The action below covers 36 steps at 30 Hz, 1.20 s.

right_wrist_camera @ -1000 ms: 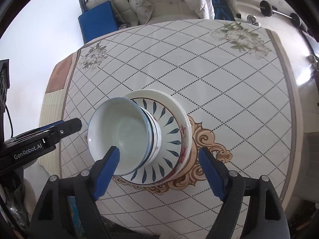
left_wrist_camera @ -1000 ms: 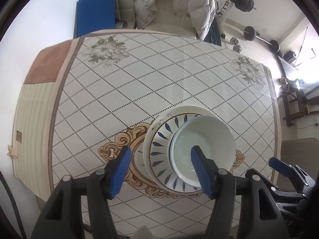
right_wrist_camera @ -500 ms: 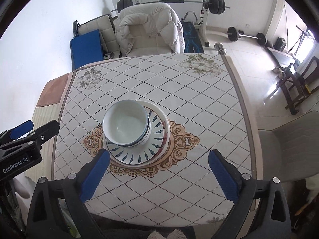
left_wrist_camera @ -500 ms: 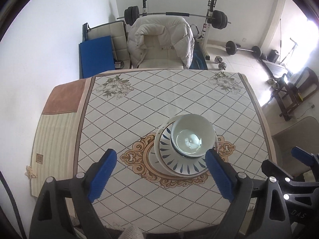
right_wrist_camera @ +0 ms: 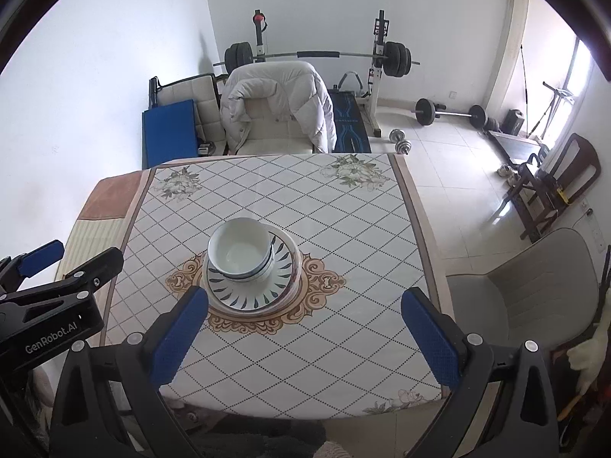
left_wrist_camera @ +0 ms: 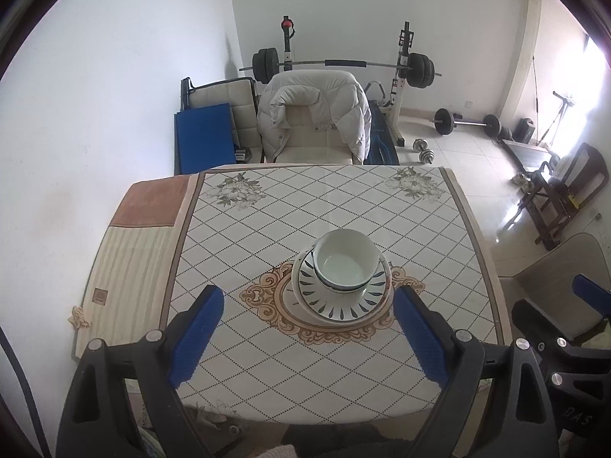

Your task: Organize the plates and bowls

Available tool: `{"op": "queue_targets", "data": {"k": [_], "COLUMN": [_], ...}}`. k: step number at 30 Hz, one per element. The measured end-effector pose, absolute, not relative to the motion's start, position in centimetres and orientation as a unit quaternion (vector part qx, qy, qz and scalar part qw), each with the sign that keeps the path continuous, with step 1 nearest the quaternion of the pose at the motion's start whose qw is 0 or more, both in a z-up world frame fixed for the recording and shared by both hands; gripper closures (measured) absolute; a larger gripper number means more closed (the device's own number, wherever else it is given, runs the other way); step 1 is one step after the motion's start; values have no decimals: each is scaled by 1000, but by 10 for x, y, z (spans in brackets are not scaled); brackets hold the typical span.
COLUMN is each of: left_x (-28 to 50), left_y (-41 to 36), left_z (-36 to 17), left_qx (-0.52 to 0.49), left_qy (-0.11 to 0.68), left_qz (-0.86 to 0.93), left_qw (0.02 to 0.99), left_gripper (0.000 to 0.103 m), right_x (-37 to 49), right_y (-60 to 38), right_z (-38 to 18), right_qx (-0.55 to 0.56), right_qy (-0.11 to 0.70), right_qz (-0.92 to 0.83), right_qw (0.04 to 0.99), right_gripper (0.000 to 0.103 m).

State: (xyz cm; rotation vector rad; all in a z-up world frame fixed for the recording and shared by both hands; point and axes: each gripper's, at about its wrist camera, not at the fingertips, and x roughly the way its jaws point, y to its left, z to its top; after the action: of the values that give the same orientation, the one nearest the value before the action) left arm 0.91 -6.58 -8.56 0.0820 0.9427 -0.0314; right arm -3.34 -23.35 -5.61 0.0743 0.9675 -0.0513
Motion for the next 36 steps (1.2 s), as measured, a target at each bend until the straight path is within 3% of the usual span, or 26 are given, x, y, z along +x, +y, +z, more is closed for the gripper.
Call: {"op": "queue_targets", "data": {"k": [14, 28, 31, 36], "left_x": [-74, -106, -108, -110], "left_y": [-53, -32, -30, -26], "left_z": [-24, -15, -15, -17], "left_qx": [23, 23, 25, 20], "left_qy": [412, 395, 389, 388], "left_qz": [-4, -15, -16, -17], "left_qw": [911, 918, 921, 921], "left_gripper": [12, 12, 2, 2], "right_x": [-140, -182, -186, -186], "right_y": [-233, -218, -216, -210], "right_z": [38, 59, 61, 59], "right_qx": [2, 2, 4, -1], "right_qy": [393, 391, 389, 393], "right_qz": [-28, -74, -81, -83], "right_qw": [919, 917, 918, 916], "right_gripper": [0, 0, 0, 0]}}
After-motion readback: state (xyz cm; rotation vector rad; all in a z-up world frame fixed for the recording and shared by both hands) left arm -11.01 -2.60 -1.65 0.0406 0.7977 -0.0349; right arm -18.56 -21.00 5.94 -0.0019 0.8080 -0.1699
